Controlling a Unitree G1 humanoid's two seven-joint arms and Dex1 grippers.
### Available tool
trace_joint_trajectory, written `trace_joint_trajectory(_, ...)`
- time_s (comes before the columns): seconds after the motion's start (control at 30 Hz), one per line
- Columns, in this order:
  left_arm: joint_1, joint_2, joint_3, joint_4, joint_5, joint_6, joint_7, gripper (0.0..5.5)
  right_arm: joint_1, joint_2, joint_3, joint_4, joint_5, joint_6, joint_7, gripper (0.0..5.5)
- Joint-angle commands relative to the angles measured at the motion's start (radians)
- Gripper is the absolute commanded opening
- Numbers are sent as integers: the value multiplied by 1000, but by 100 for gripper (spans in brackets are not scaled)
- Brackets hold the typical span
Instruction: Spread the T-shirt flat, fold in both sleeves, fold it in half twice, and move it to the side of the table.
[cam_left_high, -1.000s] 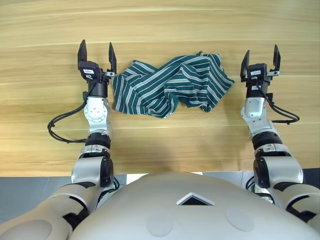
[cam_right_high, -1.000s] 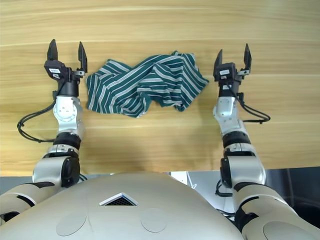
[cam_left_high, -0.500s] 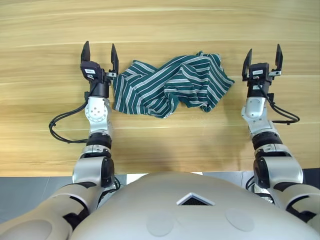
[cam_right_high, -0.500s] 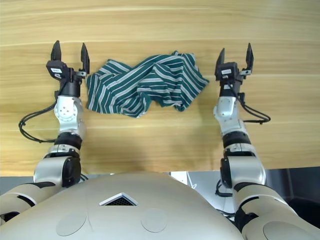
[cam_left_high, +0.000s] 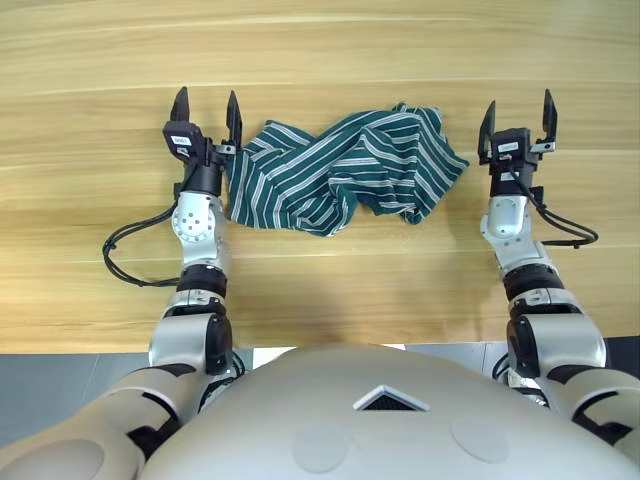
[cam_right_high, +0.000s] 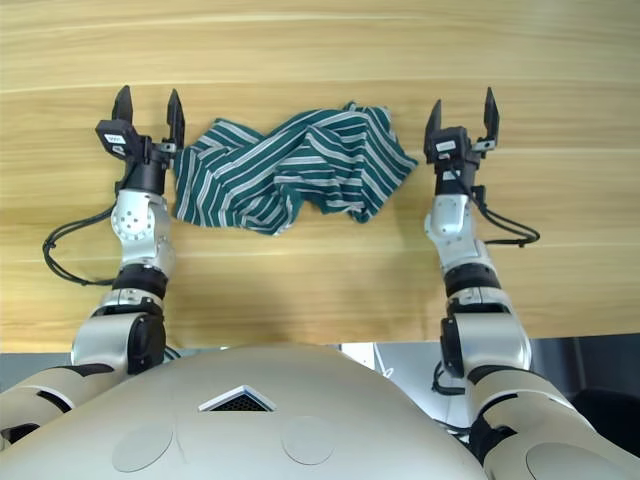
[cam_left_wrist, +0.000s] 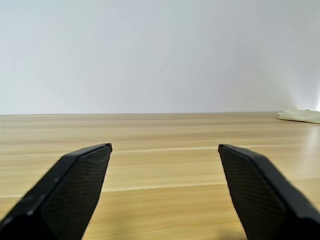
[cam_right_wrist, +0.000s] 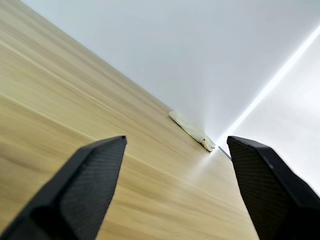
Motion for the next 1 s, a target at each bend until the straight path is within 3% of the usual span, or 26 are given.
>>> trace_joint_trajectory(0.03, -16, -1, 10, 0, -6, 36, -3, 399, -17, 3, -16, 15, 45, -11, 40, 371)
trace_joint_trajectory(0.23, -55, 26, 22, 75, 79, 19, 127, 399, -21, -6, -6, 19, 15, -19, -3, 371)
trace_joint_trajectory(0.33, -47, 39, 18, 70, 85, -8, 104, 399, -20, -5, -4, 32, 19, -6, 13, 371)
trace_joint_trajectory(0.47, 145, 114, -34, -348, -61, 52, -126, 399, 105, -58, 2, -195, 22, -28, 116, 371)
trace_joint_trajectory(0.57, 391, 270, -139, -809, -94, 169, -282, 399, 275, -145, 18, -509, -8, 21, 266, 371)
trace_joint_trajectory(0.67, 574, 415, -215, -1075, -73, 225, -408, 399, 395, -226, 21, -722, -27, 85, 404, 371)
trace_joint_trajectory(0.8, 724, 557, -282, -1188, 54, 265, -528, 399, 499, -292, 23, -895, -39, 117, 533, 371)
trace_joint_trajectory(1.0, 652, 519, -325, -1058, 435, 310, -404, 399, 492, -282, 50, -956, -85, 175, 608, 371)
